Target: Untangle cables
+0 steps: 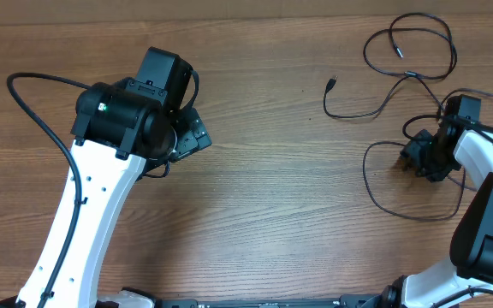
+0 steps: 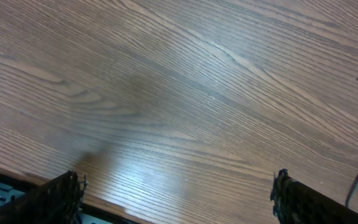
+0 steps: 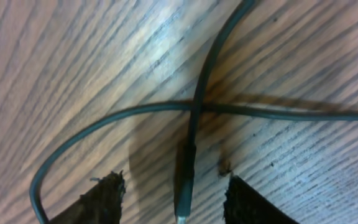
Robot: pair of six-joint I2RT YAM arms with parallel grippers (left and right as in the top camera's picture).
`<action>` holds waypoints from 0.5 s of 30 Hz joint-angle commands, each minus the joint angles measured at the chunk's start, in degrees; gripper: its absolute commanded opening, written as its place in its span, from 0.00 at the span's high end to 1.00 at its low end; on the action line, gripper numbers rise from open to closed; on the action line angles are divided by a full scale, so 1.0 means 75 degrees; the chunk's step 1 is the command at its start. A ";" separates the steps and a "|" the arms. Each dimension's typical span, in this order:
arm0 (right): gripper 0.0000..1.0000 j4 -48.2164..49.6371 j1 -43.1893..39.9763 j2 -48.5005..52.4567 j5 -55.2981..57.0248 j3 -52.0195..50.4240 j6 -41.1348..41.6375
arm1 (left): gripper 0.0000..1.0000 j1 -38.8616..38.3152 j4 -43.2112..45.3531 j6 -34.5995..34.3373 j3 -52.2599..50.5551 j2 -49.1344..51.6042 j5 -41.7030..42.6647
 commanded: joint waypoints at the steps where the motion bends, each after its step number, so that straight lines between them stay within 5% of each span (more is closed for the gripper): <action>1: 0.60 0.0207 0.0050 0.0006 0.0026 -0.0201 0.0184 | 0.01 0.0026 -0.0015 0.0184 0.0154 -0.0047 -0.0189; 10: 0.67 0.0344 0.0050 0.0006 0.0082 -0.0399 0.0216 | 0.00 0.0026 0.0015 0.0178 0.0154 -0.0047 -0.0187; 15: 0.89 0.0452 0.0050 0.0006 0.0184 -0.0495 0.0219 | 0.01 0.0026 0.0009 0.0184 0.0154 -0.0047 -0.0189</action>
